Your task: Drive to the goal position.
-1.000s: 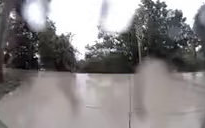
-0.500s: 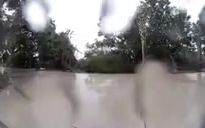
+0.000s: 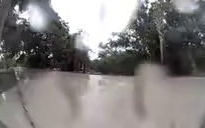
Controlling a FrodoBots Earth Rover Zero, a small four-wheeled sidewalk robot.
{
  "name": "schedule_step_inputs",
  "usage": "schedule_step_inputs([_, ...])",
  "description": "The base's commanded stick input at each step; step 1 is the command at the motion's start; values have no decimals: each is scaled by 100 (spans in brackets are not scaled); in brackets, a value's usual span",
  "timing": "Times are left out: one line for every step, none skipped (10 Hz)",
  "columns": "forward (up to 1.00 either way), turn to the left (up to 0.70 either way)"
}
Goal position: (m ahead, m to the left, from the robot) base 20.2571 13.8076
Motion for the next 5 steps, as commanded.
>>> schedule_step_inputs([85, 0])
schedule_step_inputs([85, 0])
schedule_step_inputs([85, 0])
schedule_step_inputs([85, 0])
schedule_step_inputs([85, 0])
